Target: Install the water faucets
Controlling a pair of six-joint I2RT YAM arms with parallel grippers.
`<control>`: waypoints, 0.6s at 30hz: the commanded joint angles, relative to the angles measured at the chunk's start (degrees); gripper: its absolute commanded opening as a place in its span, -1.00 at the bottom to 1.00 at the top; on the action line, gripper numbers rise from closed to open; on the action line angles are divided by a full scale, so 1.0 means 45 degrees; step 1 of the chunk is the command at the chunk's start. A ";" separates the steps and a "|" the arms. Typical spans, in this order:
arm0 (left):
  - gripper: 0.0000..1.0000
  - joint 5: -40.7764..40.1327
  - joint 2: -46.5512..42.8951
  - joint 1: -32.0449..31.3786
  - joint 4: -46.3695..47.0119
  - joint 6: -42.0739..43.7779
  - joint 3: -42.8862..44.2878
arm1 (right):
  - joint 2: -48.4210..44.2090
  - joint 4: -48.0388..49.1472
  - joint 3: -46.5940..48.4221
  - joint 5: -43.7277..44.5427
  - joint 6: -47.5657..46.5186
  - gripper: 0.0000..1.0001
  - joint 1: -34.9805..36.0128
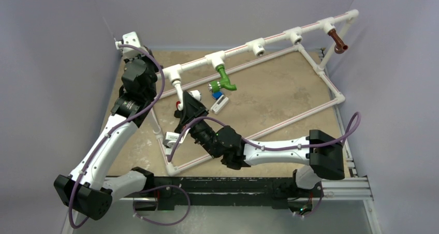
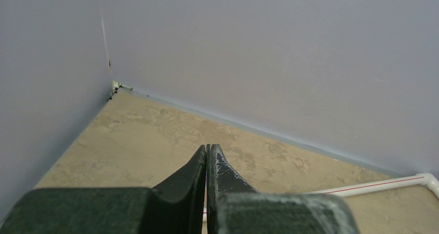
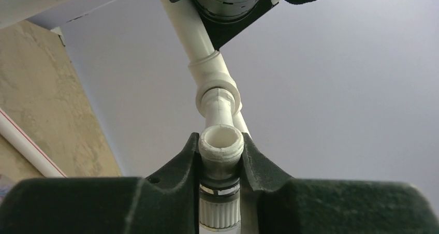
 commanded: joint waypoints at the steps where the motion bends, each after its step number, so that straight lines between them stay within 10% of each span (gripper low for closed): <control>1: -1.00 0.0466 0.0693 -0.0067 -0.2711 0.0176 -0.0699 | 0.0323 0.1716 0.0590 0.0702 0.1043 -1.00 0.0006; 18: -1.00 0.0544 0.0751 -0.0067 -0.2767 0.0157 -0.0682 | 0.0950 0.6380 0.0691 0.3677 1.7363 -1.00 0.0276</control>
